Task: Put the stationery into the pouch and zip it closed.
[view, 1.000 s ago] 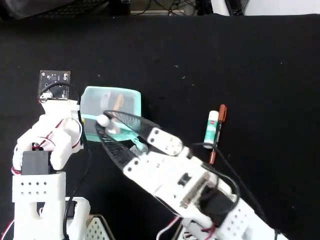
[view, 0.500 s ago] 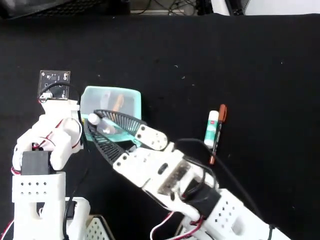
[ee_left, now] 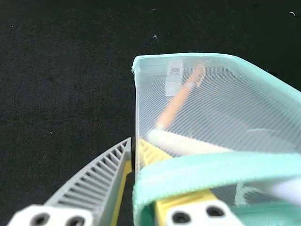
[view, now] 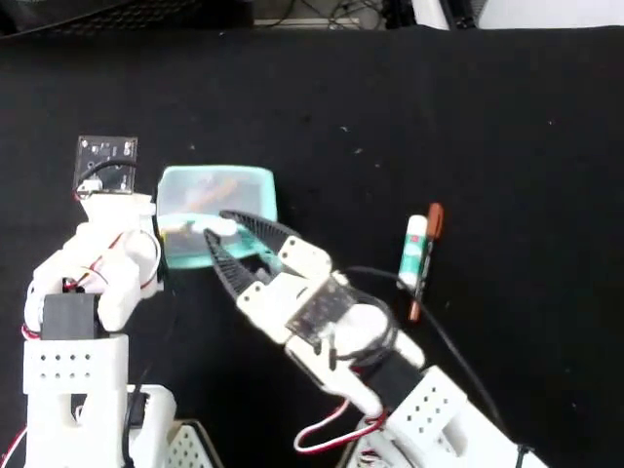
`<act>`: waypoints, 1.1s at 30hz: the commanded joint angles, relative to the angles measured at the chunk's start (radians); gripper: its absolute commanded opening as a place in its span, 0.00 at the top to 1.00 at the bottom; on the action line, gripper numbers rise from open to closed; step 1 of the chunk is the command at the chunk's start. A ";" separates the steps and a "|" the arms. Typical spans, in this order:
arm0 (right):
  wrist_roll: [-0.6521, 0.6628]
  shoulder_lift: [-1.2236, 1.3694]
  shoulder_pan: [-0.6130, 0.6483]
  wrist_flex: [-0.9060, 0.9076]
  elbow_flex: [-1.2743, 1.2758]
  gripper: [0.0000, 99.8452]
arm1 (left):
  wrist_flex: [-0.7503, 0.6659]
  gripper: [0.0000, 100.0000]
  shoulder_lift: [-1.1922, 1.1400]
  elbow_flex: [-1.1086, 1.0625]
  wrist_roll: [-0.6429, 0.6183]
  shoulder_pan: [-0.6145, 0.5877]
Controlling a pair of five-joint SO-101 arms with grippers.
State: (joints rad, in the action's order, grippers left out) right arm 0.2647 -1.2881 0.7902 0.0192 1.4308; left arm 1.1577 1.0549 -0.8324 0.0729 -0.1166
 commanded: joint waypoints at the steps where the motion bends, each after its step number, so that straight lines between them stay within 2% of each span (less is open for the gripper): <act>1: 0.011 0.012 0.055 0.153 -0.051 0.99 | -0.017 0.97 0.002 0.007 -0.003 -0.005; 5: 0.020 0.005 0.063 0.279 -0.142 0.99 | -0.018 0.97 0.002 0.007 -0.003 -0.005; 10: 0.146 0.005 0.063 0.387 -0.255 0.99 | -0.018 0.97 0.002 0.007 -0.003 -0.005; 17: 0.163 0.013 0.063 0.586 -0.456 0.99 | -0.023 0.97 0.002 0.005 -0.003 -0.005; 23: 0.166 0.042 0.063 0.624 -0.440 0.99 | -0.023 0.97 0.002 0.005 -0.003 -0.005; 27: 0.218 0.147 0.064 0.621 -0.424 0.99 | -0.023 0.97 0.002 0.005 -0.003 -0.005; 33: 0.219 0.314 0.064 0.628 -0.516 0.99 | -0.023 0.97 0.002 0.005 -0.003 -0.005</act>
State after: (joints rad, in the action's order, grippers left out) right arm 0.4780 -1.0273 0.8424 0.6452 0.9996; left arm 1.1577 1.0549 -0.8324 0.0760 -0.1166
